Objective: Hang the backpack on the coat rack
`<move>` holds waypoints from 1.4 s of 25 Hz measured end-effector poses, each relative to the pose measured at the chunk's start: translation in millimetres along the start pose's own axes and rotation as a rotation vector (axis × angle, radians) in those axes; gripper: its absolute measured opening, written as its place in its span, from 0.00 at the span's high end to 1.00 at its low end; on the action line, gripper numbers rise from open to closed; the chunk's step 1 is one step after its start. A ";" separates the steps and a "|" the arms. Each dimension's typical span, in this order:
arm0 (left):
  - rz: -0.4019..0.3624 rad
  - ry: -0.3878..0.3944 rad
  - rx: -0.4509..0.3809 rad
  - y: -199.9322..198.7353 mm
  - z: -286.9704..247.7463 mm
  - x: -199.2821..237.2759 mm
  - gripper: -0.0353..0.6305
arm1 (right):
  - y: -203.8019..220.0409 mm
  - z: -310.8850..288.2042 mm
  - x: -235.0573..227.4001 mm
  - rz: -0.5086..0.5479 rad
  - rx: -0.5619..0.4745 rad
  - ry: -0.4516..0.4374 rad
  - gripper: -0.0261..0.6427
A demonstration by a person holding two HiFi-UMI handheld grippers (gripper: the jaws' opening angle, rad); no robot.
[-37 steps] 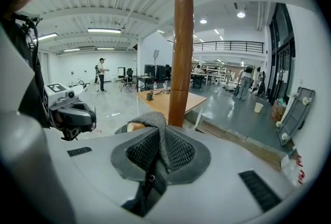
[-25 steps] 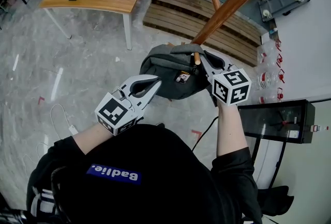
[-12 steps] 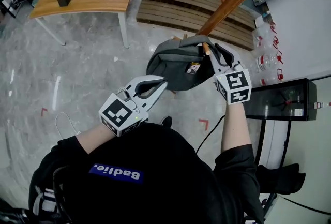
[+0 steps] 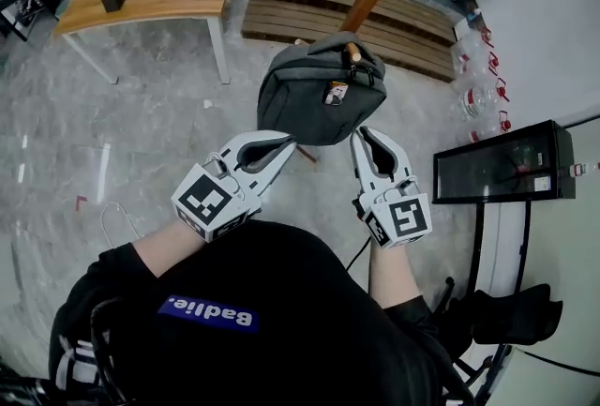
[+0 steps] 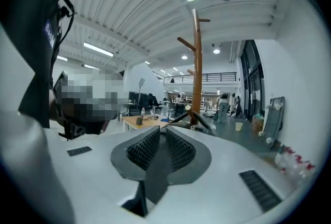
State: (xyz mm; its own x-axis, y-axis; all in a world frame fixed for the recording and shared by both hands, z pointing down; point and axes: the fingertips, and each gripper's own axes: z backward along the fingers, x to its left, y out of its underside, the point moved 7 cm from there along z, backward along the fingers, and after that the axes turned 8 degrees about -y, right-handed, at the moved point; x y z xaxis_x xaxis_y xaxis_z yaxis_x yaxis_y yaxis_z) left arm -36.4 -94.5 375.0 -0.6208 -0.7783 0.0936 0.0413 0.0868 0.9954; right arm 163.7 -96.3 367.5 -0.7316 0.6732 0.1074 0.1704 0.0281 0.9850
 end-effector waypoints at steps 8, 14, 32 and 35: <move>-0.013 -0.160 0.022 10.6 20.6 -81.9 0.94 | 24.6 76.3 51.9 -0.182 -0.101 -0.167 0.95; -0.016 -0.121 -0.006 3.2 42.6 -126.3 0.94 | 7.1 99.7 95.2 -0.154 -0.120 -0.205 0.95; -0.007 -0.034 0.006 6.2 74.2 -123.9 0.94 | -0.8 87.8 144.4 -0.160 -0.085 -0.192 0.95; -0.011 -0.023 0.005 5.7 74.7 -125.7 0.94 | -1.7 89.8 145.2 -0.159 -0.081 -0.185 0.95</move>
State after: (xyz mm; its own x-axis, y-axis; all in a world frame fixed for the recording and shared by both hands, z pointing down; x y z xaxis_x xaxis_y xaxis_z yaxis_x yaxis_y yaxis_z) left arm -16.6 50.2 367.3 -0.6390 -0.7648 0.0819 0.0305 0.0813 0.9962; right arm 116.5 67.7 369.3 -0.6104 0.7891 -0.0690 0.0037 0.0900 0.9959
